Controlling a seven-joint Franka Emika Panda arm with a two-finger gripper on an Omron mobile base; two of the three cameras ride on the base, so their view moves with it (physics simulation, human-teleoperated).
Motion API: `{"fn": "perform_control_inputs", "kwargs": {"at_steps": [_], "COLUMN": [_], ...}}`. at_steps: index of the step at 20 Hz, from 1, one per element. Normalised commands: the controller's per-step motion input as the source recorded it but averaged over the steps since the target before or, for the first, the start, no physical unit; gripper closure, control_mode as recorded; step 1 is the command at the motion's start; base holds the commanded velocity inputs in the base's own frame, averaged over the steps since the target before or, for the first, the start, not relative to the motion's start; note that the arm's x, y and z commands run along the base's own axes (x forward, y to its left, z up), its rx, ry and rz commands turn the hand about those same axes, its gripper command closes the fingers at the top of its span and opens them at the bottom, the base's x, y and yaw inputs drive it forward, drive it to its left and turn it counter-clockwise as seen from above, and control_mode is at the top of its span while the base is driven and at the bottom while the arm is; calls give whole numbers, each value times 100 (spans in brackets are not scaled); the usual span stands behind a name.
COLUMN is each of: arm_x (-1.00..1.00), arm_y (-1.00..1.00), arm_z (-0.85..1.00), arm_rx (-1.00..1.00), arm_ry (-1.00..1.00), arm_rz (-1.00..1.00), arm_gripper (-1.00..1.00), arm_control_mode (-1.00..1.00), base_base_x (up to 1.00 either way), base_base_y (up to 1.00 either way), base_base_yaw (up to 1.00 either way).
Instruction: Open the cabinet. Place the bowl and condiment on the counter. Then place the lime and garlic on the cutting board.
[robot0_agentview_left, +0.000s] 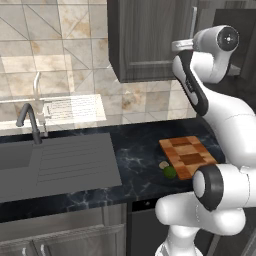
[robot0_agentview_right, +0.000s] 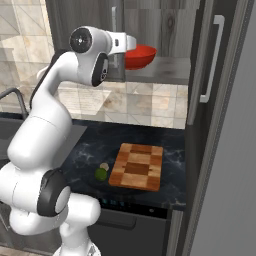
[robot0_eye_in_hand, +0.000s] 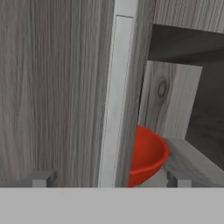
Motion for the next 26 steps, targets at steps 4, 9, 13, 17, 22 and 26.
{"fn": "perform_control_inputs", "kwargs": {"at_steps": [4,9,13,17,22,26], "arm_x": [14,11,11,10,11,3], "arm_y": [0,0,0,0,2,3], "arm_z": [0,0,0,0,0,0], "arm_rx": [0,0,0,0,0,0], "arm_ry": [0,0,0,0,0,0], "arm_rz": [0,0,0,0,0,0], "arm_gripper": [-100,-100,-100,-100,100,100], "arm_control_mode": [-100,-100,-100,-100,-100,-100], "base_base_x": [0,0,0,0,0,0], "base_base_y": [0,0,0,0,0,0], "base_base_yaw": [0,0,0,0,0,0]}}
